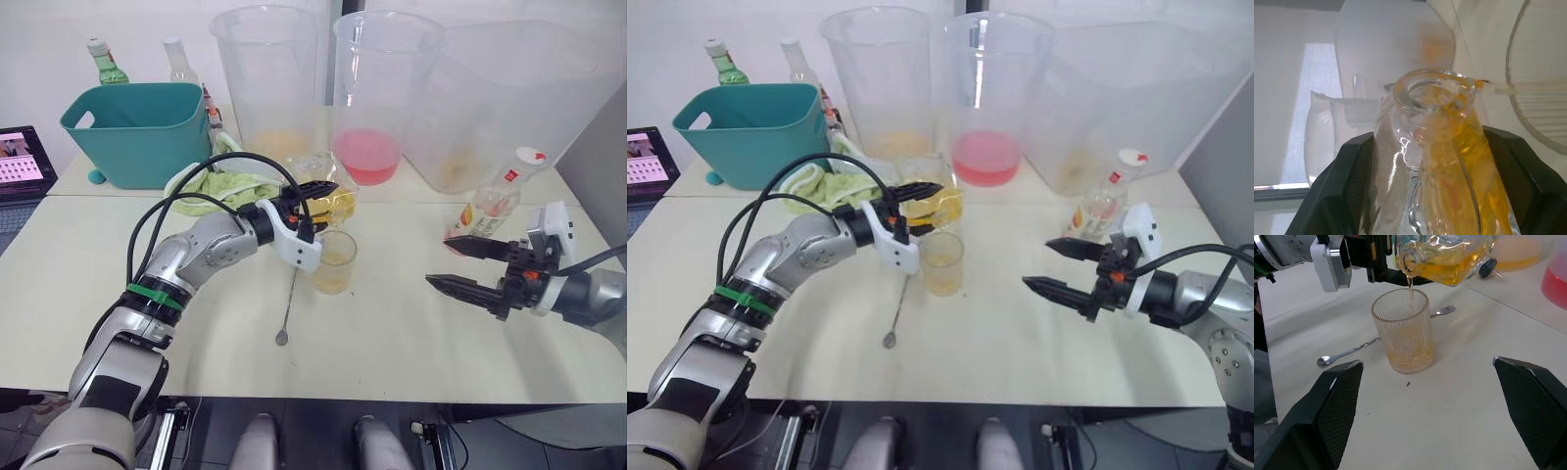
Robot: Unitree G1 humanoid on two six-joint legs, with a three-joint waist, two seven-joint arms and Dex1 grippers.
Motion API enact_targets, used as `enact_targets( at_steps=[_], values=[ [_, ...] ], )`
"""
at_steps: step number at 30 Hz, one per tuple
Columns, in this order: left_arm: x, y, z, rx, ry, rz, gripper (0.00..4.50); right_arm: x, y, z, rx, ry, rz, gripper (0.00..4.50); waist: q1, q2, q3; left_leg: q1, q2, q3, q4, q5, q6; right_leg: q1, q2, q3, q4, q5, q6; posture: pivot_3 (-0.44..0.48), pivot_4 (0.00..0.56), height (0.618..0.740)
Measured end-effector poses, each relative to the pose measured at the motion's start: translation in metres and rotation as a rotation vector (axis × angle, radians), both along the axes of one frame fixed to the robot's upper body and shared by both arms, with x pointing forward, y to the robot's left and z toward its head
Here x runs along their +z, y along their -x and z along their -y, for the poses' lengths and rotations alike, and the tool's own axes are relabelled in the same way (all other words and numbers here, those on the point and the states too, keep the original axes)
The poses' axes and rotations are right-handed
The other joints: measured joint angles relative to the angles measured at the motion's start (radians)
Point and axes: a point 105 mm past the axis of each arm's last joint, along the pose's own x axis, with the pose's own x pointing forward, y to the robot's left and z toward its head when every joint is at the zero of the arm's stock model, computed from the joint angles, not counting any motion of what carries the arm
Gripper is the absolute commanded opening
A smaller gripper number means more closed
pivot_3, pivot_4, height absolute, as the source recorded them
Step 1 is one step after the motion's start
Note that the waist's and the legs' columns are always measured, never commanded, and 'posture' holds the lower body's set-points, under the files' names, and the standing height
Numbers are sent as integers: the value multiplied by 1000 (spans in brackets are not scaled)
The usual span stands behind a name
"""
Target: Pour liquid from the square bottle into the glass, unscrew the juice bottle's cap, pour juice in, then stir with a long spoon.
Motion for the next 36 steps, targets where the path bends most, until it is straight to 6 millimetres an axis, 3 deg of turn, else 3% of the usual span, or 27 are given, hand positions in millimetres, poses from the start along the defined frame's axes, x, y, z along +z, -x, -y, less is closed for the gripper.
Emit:
enact_targets(
  at_steps=[10, 13, 15, 20, 24, 27, 31, 36],
  values=[
    [15, 10, 0, -17, 216, -233, 2786, 1, -5, -4, 37, 9, -7, 4500, 0, 0, 0, 0, 0, 0, 1, 0, 0, 0, 0, 0, 0, 0, 0, 0, 150, 733],
    [22, 6, -7, 32, 366, -342, 2786, 6, -7, -9, 69, 6, 4, 4500, -2, 0, 0, 0, 0, 0, 1, 0, 0, 0, 0, 0, 1, 0, 0, 0, 150, 733],
    [29, -2, -20, 93, 483, -415, 2786, 10, -8, -12, 90, 9, 15, 4500, -8, 0, 0, 1, 1, -1, 1, 0, 0, 0, 1, 0, 2, 0, 0, 0, 150, 733],
    [43, -18, -75, 291, 835, -594, 2786, 16, -11, -15, 131, 3, 18, 4500, -27, 0, 0, 1, 0, -2, 1, 0, 0, 0, 1, 0, 5, 0, 0, 0, 150, 733],
    [35, -23, -110, 424, 1042, -733, 2786, 23, -12, -21, 174, 5, 29, 4500, -28, 0, 0, 1, 0, -2, 1, 0, 0, 0, 0, -1, 5, 0, 0, 0, 150, 733],
    [18, -23, -132, 569, 1153, -805, 2786, 26, -14, -23, 198, 2, 25, 4500, -25, 0, 0, 1, 0, -3, 2, 0, 0, 0, 0, -1, 5, 0, 0, 0, 150, 733],
    [8, -17, -151, 708, 1272, -830, 2786, 24, -17, -25, 216, 3, 9, 4500, -23, -1, 0, 1, 0, -4, 2, 0, 0, 0, 0, -2, 5, 0, 0, 0, 150, 733],
    [-2, -12, -157, 766, 1333, -845, 2786, 25, -20, -28, 232, 9, 6, 4500, -21, -1, 0, 0, 0, -4, 2, 0, 0, 0, 0, -2, 5, 0, 0, 0, 150, 733]
  ],
)
